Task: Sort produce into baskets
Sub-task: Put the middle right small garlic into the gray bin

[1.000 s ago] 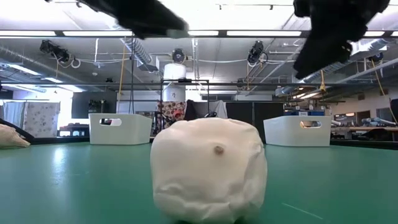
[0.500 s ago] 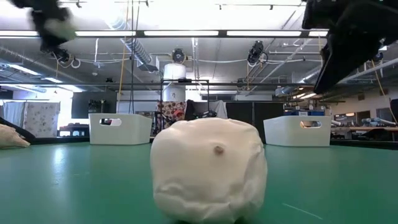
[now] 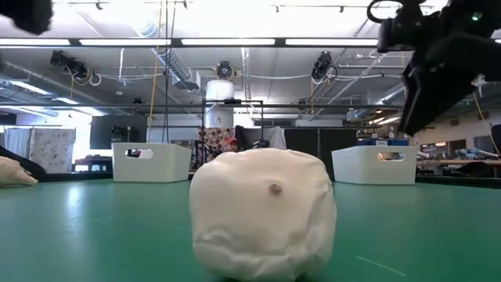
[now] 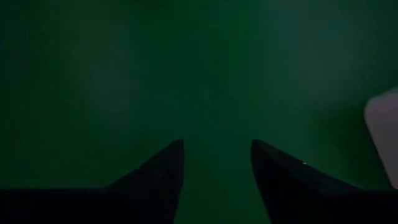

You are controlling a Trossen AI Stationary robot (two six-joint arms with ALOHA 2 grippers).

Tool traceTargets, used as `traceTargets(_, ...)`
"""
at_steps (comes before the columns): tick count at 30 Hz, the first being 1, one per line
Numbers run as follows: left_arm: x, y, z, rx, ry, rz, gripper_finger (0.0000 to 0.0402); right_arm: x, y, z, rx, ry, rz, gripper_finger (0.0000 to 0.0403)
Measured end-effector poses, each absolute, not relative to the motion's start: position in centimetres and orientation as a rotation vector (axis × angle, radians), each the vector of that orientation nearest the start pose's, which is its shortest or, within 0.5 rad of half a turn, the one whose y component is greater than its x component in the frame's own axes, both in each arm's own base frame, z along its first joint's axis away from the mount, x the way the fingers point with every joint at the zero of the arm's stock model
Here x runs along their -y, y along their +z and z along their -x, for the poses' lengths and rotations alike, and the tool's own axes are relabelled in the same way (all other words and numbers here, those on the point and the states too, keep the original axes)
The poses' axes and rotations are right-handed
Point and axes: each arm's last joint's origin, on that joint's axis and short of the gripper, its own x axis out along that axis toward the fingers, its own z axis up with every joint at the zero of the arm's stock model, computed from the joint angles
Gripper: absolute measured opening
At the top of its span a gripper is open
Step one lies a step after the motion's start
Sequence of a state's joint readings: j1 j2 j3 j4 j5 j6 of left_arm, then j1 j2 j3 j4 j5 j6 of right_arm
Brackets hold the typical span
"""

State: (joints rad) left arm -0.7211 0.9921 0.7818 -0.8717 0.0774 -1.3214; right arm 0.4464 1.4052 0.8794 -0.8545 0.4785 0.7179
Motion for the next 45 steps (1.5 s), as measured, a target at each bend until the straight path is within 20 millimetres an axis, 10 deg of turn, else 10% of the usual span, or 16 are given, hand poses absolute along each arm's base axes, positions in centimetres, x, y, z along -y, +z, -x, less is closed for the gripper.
traceTargets(21, 15.2, 19.0, -14.6, -1.588, 0.3, 0.653, 0.0163, -8.6, 19.9, -21.5, -1.21, -0.412, 0.047, 0.0182)
traceTargets(45, 14.7, 18.8, -13.9, -1.684, 0.341, 0.584, 0.0163, -11.4, 19.8, -20.2, -1.575, 0.053, -0.378, 0.0158)
